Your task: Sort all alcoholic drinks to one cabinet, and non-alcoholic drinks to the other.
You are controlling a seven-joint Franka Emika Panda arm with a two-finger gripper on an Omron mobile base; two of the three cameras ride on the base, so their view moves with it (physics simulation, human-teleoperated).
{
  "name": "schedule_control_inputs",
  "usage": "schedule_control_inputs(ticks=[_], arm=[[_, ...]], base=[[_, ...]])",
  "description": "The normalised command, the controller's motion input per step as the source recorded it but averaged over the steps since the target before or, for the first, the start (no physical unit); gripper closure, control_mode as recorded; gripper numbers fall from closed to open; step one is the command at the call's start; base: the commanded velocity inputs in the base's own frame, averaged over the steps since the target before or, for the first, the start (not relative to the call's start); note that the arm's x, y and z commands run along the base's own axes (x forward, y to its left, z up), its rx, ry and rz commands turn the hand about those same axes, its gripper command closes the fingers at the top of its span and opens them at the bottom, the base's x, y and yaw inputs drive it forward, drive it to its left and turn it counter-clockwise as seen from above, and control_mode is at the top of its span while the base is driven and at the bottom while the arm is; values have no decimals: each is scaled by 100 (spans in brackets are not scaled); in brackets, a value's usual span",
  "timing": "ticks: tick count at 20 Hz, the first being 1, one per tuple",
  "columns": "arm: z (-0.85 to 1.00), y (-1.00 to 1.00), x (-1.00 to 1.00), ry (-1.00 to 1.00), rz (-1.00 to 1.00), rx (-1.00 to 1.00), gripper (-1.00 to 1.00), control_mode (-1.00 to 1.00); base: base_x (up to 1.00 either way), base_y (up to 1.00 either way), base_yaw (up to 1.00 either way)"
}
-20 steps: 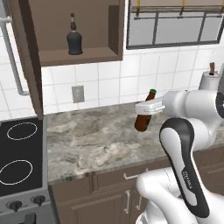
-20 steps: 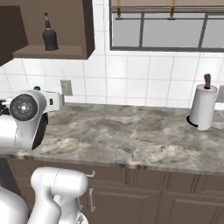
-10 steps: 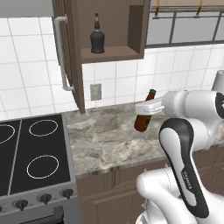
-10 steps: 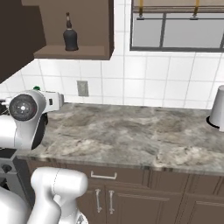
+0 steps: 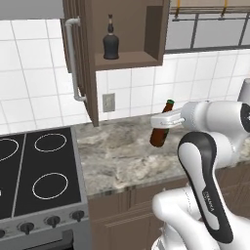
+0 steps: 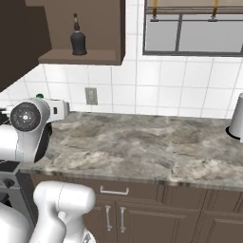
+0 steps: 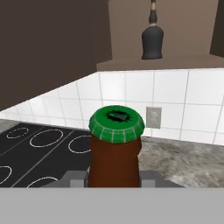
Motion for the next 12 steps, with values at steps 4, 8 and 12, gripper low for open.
schedule_control_inputs(ticks=[4, 8, 12], arm=[[0, 0, 0, 0, 0, 0, 100, 100], [0, 0, 0, 0, 0, 0, 100, 100], [0, 0, 0, 0, 0, 0, 100, 100]], base=[[23, 20, 0], [20, 30, 0], [25, 32, 3]])
